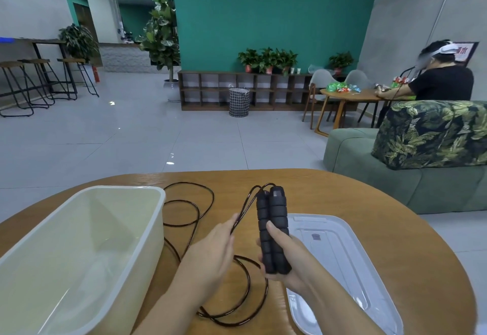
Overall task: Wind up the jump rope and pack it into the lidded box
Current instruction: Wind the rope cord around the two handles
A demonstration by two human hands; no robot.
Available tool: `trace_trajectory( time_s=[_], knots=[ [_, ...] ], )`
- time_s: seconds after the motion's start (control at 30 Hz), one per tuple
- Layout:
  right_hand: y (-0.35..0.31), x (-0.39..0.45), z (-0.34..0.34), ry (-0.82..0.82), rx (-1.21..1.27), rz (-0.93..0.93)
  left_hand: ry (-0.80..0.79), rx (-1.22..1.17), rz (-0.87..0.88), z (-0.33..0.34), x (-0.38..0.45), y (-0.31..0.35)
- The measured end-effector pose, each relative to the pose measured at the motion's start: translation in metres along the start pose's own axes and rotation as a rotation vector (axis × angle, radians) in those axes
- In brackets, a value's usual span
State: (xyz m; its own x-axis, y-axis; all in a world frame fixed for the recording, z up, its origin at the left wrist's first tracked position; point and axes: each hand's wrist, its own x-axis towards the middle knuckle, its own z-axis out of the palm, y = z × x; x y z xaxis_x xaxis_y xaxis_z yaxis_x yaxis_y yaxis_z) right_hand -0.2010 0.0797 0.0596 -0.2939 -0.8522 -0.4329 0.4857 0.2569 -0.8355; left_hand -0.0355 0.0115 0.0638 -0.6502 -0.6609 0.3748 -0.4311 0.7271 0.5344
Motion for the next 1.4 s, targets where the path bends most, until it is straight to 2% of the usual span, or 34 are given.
trace_trajectory(
  time_s=[0.13,0.47,0.53,0.63,0.8,0.87,0.93,1.07,1.17,1.3,1.4],
  knots=[
    [-0.001,0.004,0.011,-0.044,0.182,0.033,-0.156,0.042,0.050,0.016,-0.005,0.005],
    [0.005,0.010,0.020,0.004,0.066,-0.094,-0.277,0.122,0.158,0.012,0.002,0.013],
    [0.004,0.011,0.018,0.040,0.078,-0.138,-0.320,0.070,0.140,0.010,0.001,0.016],
    [-0.005,0.009,0.009,0.053,0.018,-0.233,-0.341,0.029,0.013,0.005,0.003,0.012],
    [-0.016,0.001,-0.003,0.074,-0.484,-0.365,-0.572,0.517,-0.109,-0.003,0.041,0.000],
    [-0.017,-0.003,-0.006,0.044,-0.648,-0.466,-0.594,0.618,-0.052,-0.004,0.054,-0.006],
    [-0.019,-0.007,-0.010,0.018,-0.757,-0.551,-0.514,0.613,0.091,-0.002,0.062,-0.016],
    [-0.022,-0.013,-0.016,-0.010,-0.999,-0.654,-0.397,0.570,0.133,-0.011,0.075,-0.019],
    [-0.021,-0.014,-0.016,-0.022,-1.293,-0.782,-0.241,0.767,0.268,-0.017,0.086,-0.008],
    [-0.015,-0.006,-0.014,0.095,-1.717,-1.058,-0.084,0.845,0.160,-0.024,0.092,0.000],
    [-0.009,-0.005,-0.008,0.266,-1.900,-1.083,-0.067,0.855,0.095,-0.023,0.089,0.003]
  ],
)
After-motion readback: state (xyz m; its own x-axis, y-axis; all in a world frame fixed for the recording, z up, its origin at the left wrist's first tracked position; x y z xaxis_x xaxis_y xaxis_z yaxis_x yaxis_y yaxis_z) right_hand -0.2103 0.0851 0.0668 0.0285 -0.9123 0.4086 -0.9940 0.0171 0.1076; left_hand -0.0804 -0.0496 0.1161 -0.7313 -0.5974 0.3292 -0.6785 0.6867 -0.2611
